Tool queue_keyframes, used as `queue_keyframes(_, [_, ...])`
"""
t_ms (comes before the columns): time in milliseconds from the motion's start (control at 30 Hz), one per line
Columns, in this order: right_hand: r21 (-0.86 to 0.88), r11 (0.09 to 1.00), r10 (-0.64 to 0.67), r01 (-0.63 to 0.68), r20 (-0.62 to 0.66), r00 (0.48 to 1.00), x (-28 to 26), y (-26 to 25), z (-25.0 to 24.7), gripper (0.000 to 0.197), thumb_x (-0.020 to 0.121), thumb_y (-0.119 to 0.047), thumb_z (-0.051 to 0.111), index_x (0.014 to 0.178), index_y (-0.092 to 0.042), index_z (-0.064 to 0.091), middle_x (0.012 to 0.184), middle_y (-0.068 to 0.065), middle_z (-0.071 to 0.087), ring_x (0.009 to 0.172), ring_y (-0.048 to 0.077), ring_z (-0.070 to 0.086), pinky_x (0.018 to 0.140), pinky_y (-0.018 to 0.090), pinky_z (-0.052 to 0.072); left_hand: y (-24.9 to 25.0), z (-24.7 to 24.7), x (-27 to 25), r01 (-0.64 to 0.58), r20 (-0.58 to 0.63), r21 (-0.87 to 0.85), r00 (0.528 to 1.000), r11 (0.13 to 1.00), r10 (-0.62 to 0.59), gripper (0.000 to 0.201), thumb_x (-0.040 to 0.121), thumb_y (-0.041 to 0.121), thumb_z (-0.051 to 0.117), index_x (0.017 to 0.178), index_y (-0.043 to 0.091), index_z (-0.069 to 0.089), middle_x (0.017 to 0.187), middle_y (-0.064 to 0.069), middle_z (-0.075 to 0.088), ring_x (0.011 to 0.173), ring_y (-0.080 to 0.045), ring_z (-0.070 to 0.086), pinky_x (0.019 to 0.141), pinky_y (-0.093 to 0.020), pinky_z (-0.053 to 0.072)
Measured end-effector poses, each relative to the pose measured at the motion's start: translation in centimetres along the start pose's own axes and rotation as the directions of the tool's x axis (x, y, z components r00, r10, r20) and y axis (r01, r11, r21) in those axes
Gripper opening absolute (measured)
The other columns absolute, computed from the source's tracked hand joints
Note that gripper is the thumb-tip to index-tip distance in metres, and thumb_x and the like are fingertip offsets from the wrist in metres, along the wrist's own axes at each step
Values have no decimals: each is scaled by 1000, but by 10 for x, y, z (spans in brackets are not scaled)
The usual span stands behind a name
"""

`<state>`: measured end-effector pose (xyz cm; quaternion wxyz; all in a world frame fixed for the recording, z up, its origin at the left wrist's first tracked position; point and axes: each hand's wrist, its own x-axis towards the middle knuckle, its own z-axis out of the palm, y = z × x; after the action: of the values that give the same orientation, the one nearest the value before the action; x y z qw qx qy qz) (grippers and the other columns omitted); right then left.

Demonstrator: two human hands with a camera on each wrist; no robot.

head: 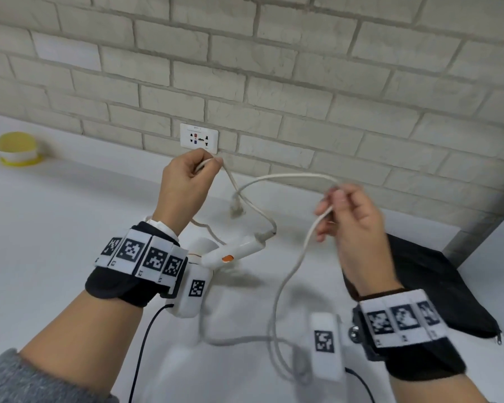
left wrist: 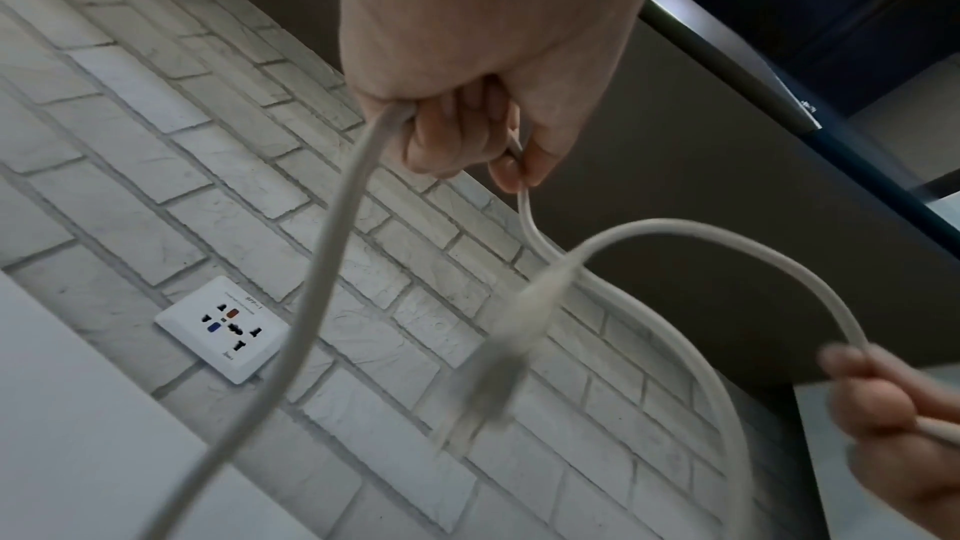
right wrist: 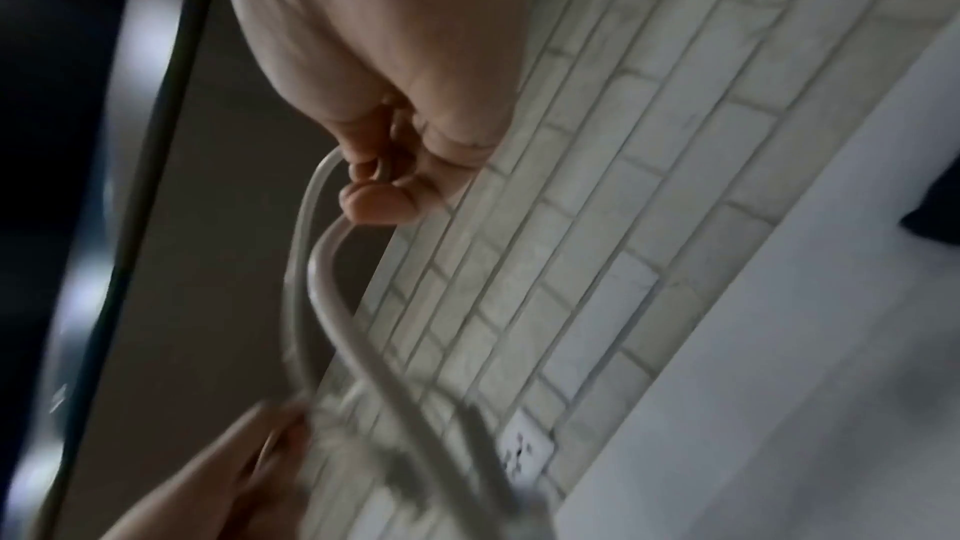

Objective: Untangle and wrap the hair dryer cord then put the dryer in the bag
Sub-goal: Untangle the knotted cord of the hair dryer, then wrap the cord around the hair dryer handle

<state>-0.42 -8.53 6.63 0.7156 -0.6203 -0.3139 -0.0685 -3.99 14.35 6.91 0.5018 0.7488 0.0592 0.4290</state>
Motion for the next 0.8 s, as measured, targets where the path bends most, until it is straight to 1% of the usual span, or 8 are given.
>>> queue_keyframes(100, [86, 995, -33, 44, -132, 991, 4, -6, -33, 15, 85, -29, 44, 87, -18, 53, 62, -6, 63, 46, 6, 51, 44, 18, 46, 4, 1, 5, 6, 42, -51, 999, 999, -4, 31, 84, 21, 56, 68, -5, 50, 45, 12, 32, 44, -5, 26, 44, -15, 21])
queue_keyframes(167, [93, 995, -31, 48, -181, 983, 2, -5, -47, 14, 86, -29, 44, 90, -20, 54, 63, -6, 62, 47, 7, 52, 46, 18, 46, 8, 1, 9, 24, 95, -108, 995, 994, -14, 26, 81, 21, 55, 61, 5, 51, 57, -2, 41, 54, -9, 33, 51, -17, 25])
queue_keyframes(300, [167, 979, -60, 115, -302, 951, -2, -2, -77, 9, 91, -19, 44, 90, -26, 50, 63, -5, 63, 49, 7, 51, 45, 17, 43, 19, 0, 22, 110, 165, -223, 984, 969, -74, 25, 74, 15, 49, 53, 18, 35, 49, 13, 34, 48, -1, 31, 52, -17, 26])
queue_keyframes(367, [109, 989, -59, 100, -327, 943, -2, -2, -85, 21, 97, -11, 37, 88, -26, 48, 62, -5, 63, 45, 7, 50, 42, 16, 42, 21, -1, 29, 139, 199, -275, 976, 951, -86, 20, 70, 16, 44, 54, 18, 32, 44, 15, 35, 45, 0, 31, 51, -16, 26])
queue_keyframes(500, [-218, 966, 105, -142, -174, 979, 4, 18, -69, 31, 96, -1, 34, 82, -22, 53, 68, 8, 58, 43, 7, 55, 42, 17, 47, 27, 2, 30, 167, 273, -420, 961, 892, -51, 36, 71, 16, 58, 44, 25, 35, 45, 14, 32, 53, -5, 33, 63, -23, 27])
queue_keyframes(667, [-361, 898, 177, -252, -228, 957, 23, 39, -60, 36, 89, 10, 36, 81, -19, 56, 100, 16, 53, 82, 20, 64, 79, 26, 57, 36, 6, 22, 171, 340, -499, 940, 850, 11, 37, 60, -3, 49, 37, 23, 37, 45, 11, 33, 53, -6, 30, 57, -13, 31])
queue_keyframes(733, [-600, 756, 222, -260, -138, 965, 26, 40, -54, 45, 85, 12, 36, 107, -22, 56, 122, 12, 44, 104, 27, 56, 99, 32, 44, 39, 7, 17, 179, 369, -512, 929, 840, 27, 37, 59, -4, 48, 36, 24, 38, 45, 11, 33, 53, -6, 29, 56, -13, 30])
queue_keyframes(800, [-808, 575, 205, -129, -11, 979, 26, 35, -40, 57, 83, 11, 37, 131, -18, 44, 135, 10, 36, 118, 28, 44, 100, 23, 29, 43, 9, 10, 192, 408, -525, 912, 829, 47, 34, 54, -1, 55, 38, 24, 39, 48, 9, 33, 54, -8, 28, 58, -17, 28])
